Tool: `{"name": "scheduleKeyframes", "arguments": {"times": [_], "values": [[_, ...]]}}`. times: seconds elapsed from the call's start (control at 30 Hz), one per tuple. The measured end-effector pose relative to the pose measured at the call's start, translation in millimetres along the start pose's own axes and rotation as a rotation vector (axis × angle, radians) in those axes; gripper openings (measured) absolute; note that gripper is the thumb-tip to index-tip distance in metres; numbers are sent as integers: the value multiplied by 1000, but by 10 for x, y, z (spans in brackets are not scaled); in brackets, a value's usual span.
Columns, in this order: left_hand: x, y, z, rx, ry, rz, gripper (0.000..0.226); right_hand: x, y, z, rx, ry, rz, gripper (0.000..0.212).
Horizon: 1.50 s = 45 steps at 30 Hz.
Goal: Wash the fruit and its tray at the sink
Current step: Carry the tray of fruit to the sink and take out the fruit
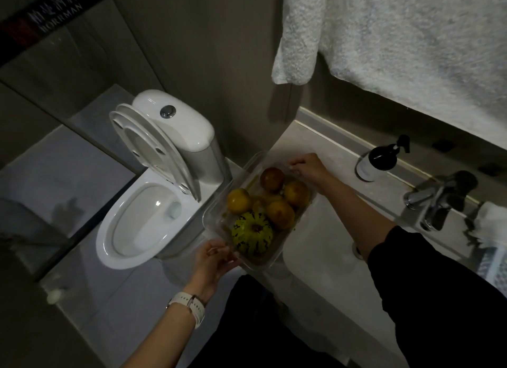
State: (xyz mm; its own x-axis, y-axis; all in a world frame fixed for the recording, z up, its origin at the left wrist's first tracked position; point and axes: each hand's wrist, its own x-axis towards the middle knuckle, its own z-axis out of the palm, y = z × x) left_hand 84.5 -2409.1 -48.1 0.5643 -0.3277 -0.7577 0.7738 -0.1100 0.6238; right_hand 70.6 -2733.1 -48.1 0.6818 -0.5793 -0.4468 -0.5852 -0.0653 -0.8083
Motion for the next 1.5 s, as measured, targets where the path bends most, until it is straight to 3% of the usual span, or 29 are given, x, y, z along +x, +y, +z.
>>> {"name": "scheduleKeyframes", "arguments": {"times": [0.27, 0.43, 0.5, 0.6, 0.7, 0.8, 0.97, 1.1, 1.37, 1.5], "values": [[57, -17, -82, 12, -36, -4, 18, -33, -4, 16, 14, -8, -26, 25], [46, 213, -172, 296, -91, -8, 12, -162, 17, -40, -87, -9, -99, 31], [72, 369, -223, 409, 16, 111, 12, -244, 66, -89, -147, -22, -150, 37], [129, 670, -240, 725, 228, 485, 6, -359, 175, -180, -269, -82, -258, 47], [252, 994, 18, 990, 94, 794, 19, -414, 266, -257, -419, -138, -321, 57], [488, 1188, 475, 1147, -113, 933, 23, -459, 279, -274, -518, -181, -324, 66], [924, 1219, 1095, 1593, -304, 922, 59, -517, 276, -268, -644, -186, -362, 70], [1099, 1147, 1340, 1920, -327, 955, 83, -470, 285, -167, -826, -146, -355, 69], [1233, 1089, 1437, 1975, -277, 1136, 64, -406, 329, -10, -977, -110, -314, 82], [1247, 1071, 1471, 1941, -275, 1204, 55, -409, 308, 15, -989, -95, -307, 78]]}}
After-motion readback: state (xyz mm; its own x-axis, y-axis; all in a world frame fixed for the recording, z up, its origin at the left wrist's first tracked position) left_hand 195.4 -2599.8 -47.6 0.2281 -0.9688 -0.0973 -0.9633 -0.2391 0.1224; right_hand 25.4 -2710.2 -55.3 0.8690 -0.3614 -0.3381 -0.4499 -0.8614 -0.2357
